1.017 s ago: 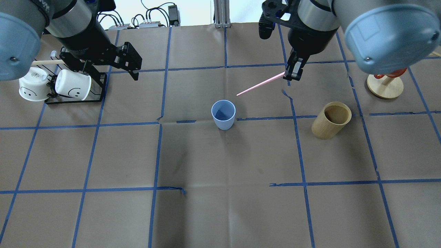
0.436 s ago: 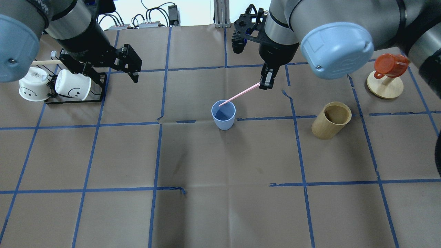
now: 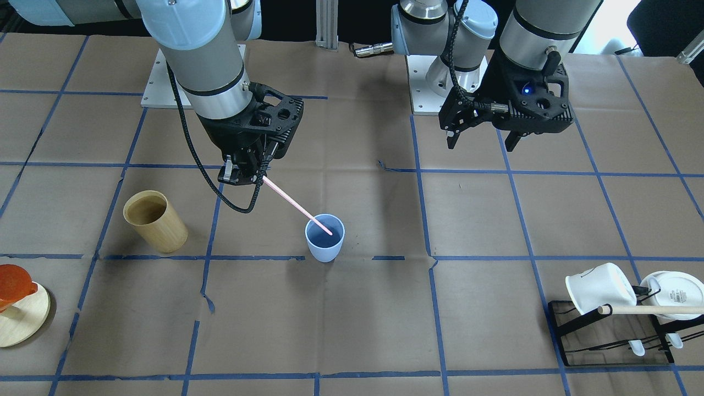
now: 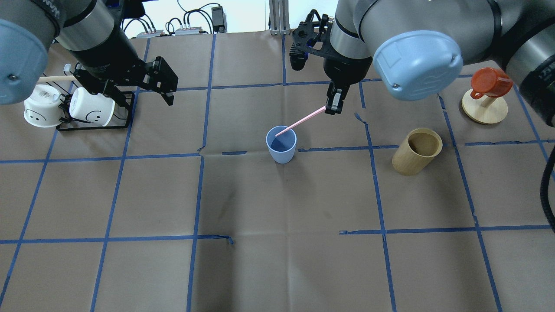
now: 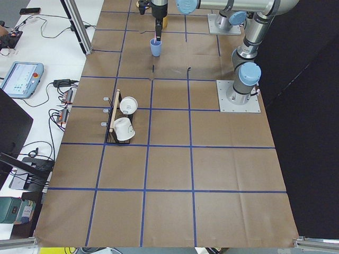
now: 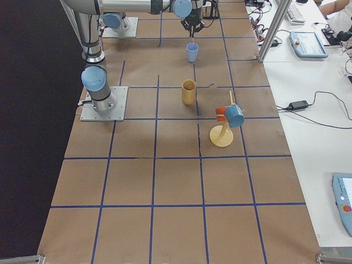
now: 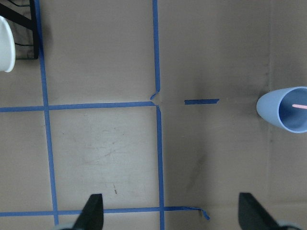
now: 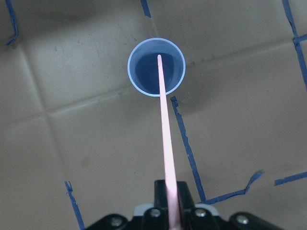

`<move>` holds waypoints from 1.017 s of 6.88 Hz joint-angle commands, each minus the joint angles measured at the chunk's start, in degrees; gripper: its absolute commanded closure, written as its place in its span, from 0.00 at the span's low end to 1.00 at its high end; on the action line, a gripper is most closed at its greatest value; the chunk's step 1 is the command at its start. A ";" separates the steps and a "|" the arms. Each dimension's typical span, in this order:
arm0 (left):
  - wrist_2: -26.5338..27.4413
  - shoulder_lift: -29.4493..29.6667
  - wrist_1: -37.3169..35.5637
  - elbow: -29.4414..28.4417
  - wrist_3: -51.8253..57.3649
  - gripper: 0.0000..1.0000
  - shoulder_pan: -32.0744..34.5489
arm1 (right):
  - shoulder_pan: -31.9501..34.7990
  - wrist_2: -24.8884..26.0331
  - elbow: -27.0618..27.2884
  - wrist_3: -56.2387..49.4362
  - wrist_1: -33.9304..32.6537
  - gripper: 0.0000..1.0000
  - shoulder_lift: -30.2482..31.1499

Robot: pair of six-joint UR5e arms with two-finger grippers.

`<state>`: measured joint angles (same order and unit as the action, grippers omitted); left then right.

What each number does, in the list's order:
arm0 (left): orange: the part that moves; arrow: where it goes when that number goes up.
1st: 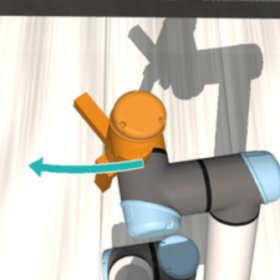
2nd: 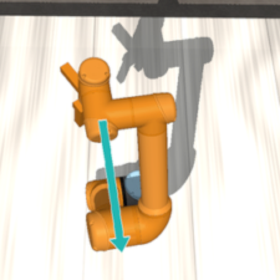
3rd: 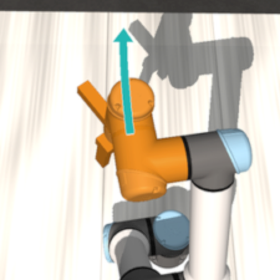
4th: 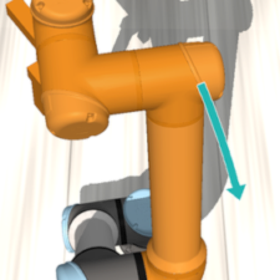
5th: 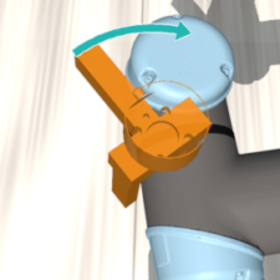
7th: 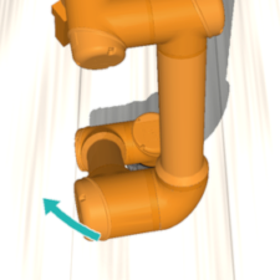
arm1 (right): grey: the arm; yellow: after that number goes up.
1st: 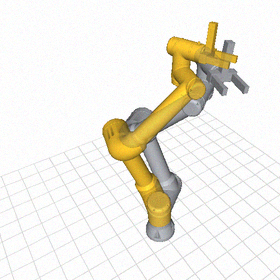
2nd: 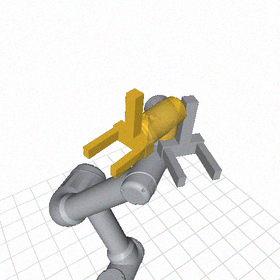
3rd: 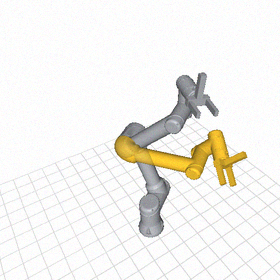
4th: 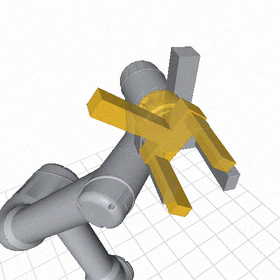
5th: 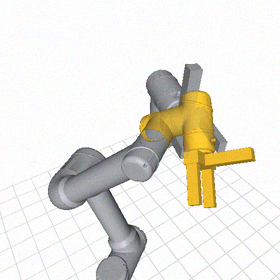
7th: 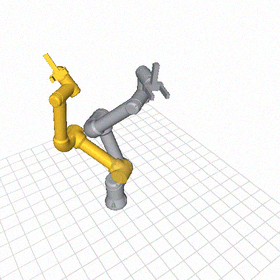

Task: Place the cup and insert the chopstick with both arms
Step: 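Carry the pink chopstick with the right gripper over the blue cup, then lower the chopstick into the blue cup and open the right gripper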

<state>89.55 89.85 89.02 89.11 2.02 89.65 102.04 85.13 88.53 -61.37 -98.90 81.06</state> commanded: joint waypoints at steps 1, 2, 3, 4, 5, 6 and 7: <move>-0.08 0.06 -0.08 0.02 0.00 0.00 0.00 | 0.00 0.22 0.06 -0.15 0.03 0.95 -0.11; 0.01 0.06 0.01 0.02 0.00 0.00 0.00 | 0.00 0.13 0.50 -0.07 0.03 0.94 -0.20; 0.01 -0.03 0.01 0.02 0.00 0.00 0.00 | 0.00 0.21 1.46 0.02 0.03 0.93 -0.20; 0.01 -0.03 0.01 0.02 0.00 0.00 0.00 | 0.00 0.30 2.08 0.28 0.03 0.89 -0.20; 0.01 -0.03 0.01 0.02 0.00 0.00 0.00 | 0.00 0.22 2.43 0.37 0.11 0.65 -0.20; -0.08 -0.03 0.01 -0.07 0.00 0.00 0.00 | 0.00 -0.22 2.44 0.37 0.03 0.12 -0.28; 0.01 -0.03 0.01 -0.07 0.00 0.00 0.00 | 0.00 -0.05 2.18 0.46 0.03 0.01 -0.63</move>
<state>89.52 89.83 89.03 89.07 2.02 89.65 102.04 85.09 90.82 -60.99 -98.86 80.70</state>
